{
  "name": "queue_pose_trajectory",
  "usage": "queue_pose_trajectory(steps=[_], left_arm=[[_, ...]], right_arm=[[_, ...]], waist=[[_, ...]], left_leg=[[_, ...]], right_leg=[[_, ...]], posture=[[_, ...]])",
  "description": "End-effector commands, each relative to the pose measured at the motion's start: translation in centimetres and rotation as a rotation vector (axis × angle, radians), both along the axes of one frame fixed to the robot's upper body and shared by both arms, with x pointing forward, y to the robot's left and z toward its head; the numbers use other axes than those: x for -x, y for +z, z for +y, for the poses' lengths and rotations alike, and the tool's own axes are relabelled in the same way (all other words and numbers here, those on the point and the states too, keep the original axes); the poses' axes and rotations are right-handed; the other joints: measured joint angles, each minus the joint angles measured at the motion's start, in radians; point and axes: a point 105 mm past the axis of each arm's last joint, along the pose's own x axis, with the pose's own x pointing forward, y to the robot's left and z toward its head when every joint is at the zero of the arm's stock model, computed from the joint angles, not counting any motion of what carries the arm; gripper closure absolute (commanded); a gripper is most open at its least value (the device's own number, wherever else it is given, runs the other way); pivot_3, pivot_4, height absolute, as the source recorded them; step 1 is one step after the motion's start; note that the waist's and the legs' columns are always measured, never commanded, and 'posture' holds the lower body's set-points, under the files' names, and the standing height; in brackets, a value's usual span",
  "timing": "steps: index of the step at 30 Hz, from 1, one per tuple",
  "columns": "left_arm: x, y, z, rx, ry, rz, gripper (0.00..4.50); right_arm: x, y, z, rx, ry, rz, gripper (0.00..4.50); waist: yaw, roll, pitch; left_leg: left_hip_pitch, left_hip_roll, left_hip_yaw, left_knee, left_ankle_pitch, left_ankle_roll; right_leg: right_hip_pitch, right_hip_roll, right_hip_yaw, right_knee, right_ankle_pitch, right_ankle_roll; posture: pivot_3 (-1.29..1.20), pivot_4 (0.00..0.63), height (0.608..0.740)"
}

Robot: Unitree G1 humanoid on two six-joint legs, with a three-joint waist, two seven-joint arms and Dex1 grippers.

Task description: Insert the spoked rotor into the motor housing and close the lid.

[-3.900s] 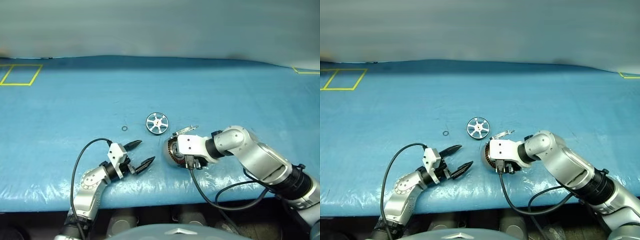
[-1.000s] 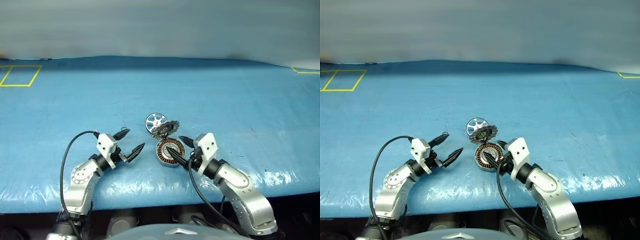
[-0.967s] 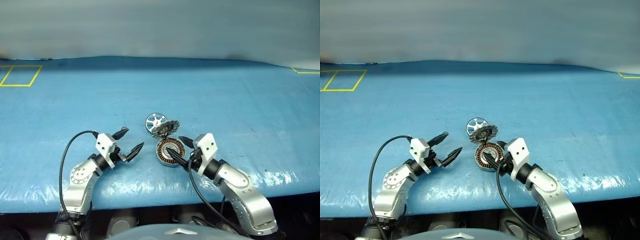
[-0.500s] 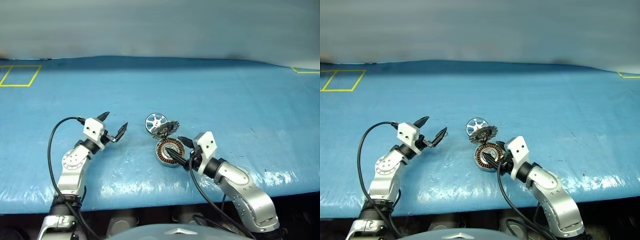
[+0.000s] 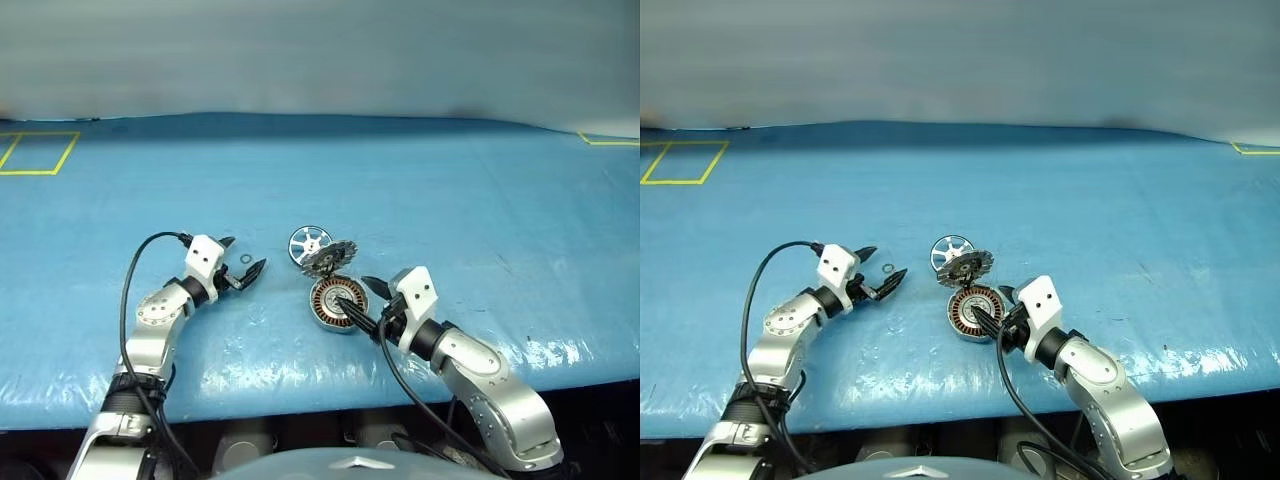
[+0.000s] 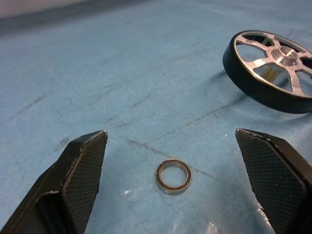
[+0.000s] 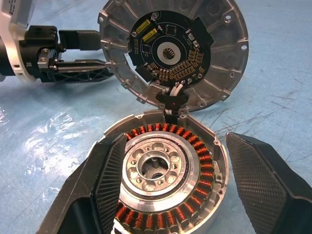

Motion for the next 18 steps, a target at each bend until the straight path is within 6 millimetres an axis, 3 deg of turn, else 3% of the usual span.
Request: queue_pose_trajectory(steps=[1, 15, 18], left_arm=[[0.1, -0.8, 0.4, -0.029, 0.034, 0.016, 0.00], [0.2, -2.0, 0.0, 0.010, 0.043, 0.082, 0.00], [0.3, -1.9, -0.3, 0.029, 0.028, 0.081, 0.00]], right_arm=[[0.3, 1.0, 0.2, 0.003, 0.007, -0.042, 1.08], [0.2, 1.0, 0.4, 0.004, 0.015, -0.042, 1.08], [1.2, 1.1, 0.5, -0.018, 0.068, -0.021, 1.08]], waist=[[0.001, 0.000, 0.000], [0.002, 0.000, -0.001], [0.003, 0.001, -0.002]], left_leg=[[0.000, 0.000, 0.000, 0.000, 0.000, 0.000], [0.001, 0.000, 0.000, 0.001, 0.000, 0.000], [0.002, 0.000, 0.000, 0.001, 0.000, 0.000]], right_leg=[[0.000, 0.000, 0.000, 0.000, 0.000, 0.000], [0.001, 0.000, 0.000, 0.000, 0.000, 0.000], [0.002, 0.000, 0.000, 0.000, 0.000, 0.000]], posture=[[0.00, 0.150, 0.740], [0.00, 0.150, 0.740], [0.00, 0.150, 0.740]])
